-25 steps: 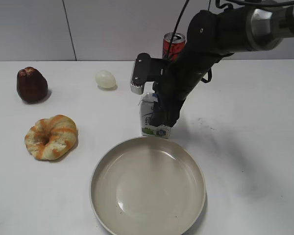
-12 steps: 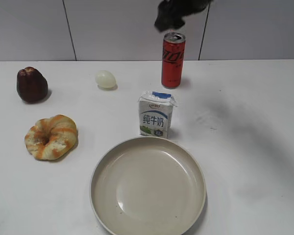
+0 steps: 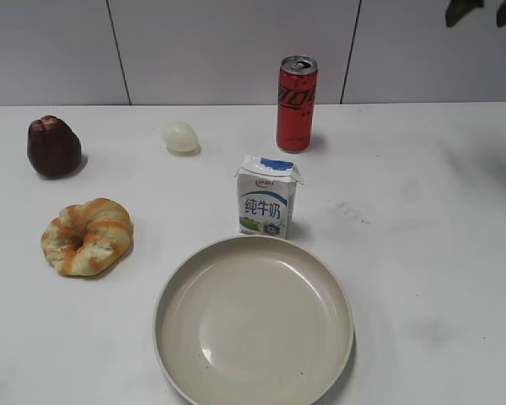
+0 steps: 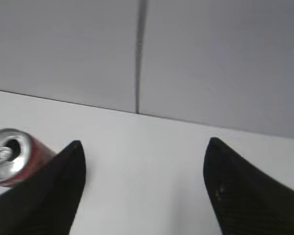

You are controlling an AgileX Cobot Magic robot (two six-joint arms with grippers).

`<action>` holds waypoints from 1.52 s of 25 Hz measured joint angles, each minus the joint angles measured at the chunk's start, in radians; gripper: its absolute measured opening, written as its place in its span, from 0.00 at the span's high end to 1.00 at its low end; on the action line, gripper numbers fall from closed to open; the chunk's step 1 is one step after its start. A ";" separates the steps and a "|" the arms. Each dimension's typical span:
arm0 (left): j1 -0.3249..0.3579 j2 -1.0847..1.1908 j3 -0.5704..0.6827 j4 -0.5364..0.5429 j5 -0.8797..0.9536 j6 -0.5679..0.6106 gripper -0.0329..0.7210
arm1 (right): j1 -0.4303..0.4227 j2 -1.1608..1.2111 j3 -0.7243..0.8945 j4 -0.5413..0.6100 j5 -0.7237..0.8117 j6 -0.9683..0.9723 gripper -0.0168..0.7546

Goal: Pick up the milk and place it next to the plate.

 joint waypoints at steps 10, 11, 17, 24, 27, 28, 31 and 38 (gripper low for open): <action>0.000 0.000 0.000 0.000 0.000 0.000 0.68 | -0.003 -0.139 0.116 0.063 0.215 -0.036 0.25; 0.000 0.000 0.000 0.000 0.000 0.000 0.68 | -0.003 -0.203 0.162 0.065 0.215 -0.050 0.25; 0.000 0.000 0.000 0.000 0.000 0.000 0.68 | -0.001 -0.667 0.496 -0.019 0.215 -0.076 0.25; 0.000 0.000 0.000 0.000 0.000 0.000 0.68 | -0.001 -1.223 1.014 -0.029 0.094 -0.078 0.25; 0.000 0.000 0.000 0.000 0.000 0.000 0.68 | -0.001 -1.467 1.232 -0.028 0.024 -0.078 0.25; 0.000 0.000 0.000 0.000 0.000 0.000 0.68 | -0.001 -1.553 1.298 -0.028 0.010 -0.078 0.25; 0.000 0.000 0.000 0.000 0.000 0.000 0.68 | -0.001 -1.780 1.448 -0.027 0.002 -0.079 0.25; 0.000 0.000 0.000 0.000 0.001 0.000 0.68 | -0.001 -2.054 1.574 -0.037 -0.014 -0.064 0.26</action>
